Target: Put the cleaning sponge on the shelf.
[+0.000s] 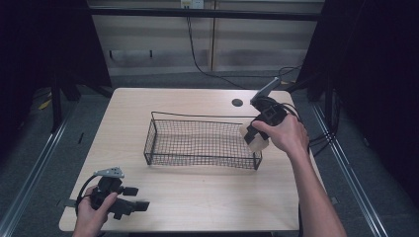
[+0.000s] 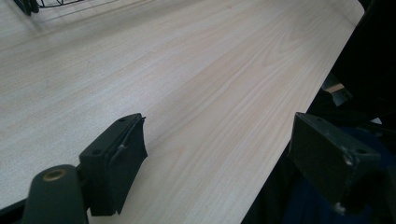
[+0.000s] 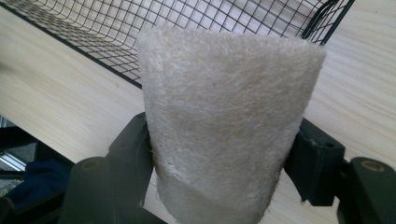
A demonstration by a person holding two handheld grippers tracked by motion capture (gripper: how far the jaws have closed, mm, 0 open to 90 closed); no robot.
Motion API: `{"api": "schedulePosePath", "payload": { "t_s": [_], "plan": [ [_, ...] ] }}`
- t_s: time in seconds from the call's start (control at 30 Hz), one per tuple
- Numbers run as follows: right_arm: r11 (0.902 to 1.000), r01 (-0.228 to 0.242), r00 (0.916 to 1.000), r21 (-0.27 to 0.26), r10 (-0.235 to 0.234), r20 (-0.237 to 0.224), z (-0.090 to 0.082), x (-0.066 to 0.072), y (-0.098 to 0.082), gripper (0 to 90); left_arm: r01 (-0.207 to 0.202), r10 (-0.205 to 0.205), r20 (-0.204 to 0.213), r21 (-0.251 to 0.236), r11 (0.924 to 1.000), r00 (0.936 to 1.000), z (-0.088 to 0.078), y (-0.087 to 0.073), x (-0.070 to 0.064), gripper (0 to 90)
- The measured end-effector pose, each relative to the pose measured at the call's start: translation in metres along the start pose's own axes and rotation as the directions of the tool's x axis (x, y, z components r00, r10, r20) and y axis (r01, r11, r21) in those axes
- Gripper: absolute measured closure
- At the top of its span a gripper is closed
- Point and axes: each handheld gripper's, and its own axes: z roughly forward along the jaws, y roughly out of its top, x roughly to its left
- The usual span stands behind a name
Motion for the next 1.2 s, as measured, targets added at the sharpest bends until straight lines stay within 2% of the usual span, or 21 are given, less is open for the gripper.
{"api": "schedulePosePath", "payload": {
  "t_s": [0.63, 0.77, 0.8, 0.83, 0.87, 1.0, 1.2],
  "plan": [
    [0.9968, -0.079, 0.9968, 0.009, 0.079, -0.003, 0.017, 0.000, 0.020, 31.9, 0.002, -0.002, 0.002, 0.002, 1.0000, 1.0000, 0.001, 0.000, 0.000, 18.4],
    [0.9941, -0.107, 0.9939, 0.019, 0.108, -0.024, 0.022, -0.001, 0.021, 31.9, 0.003, -0.003, 0.001, 0.001, 1.0000, 1.0000, 0.001, 0.000, 0.000, 18.4],
    [0.9909, -0.133, 0.9907, 0.019, 0.134, -0.025, 0.026, -0.001, 0.022, 31.9, 0.002, -0.002, 0.002, 0.003, 1.0000, 1.0000, 0.001, 0.000, 0.000, 18.4],
    [0.9909, -0.133, 0.9907, 0.019, 0.134, -0.025, 0.026, -0.001, 0.022, 31.9, 0.002, -0.002, 0.003, 0.003, 1.0000, 1.0000, 0.001, 0.000, 0.000, 18.4],
    [0.9876, -0.155, 0.9876, 0.023, 0.156, -0.022, 0.029, -0.003, 0.022, 31.8, 0.002, -0.002, 0.002, 0.002, 1.0000, 1.0000, 0.001, 0.000, 0.000, 18.4],
    [0.9846, -0.173, 0.9848, 0.029, 0.173, -0.013, 0.033, -0.004, 0.023, 31.9, 0.003, -0.003, 0.004, 0.005, 1.0000, 1.0000, 0.001, 0.000, 0.000, 18.4],
    [0.9805, -0.196, 0.9805, 0.011, 0.196, -0.004, 0.043, -0.005, 0.022, 31.8, 0.003, -0.003, 0.004, 0.004, 1.0000, 1.0000, 0.001, 0.000, 0.000, 18.4]
  ]
}}
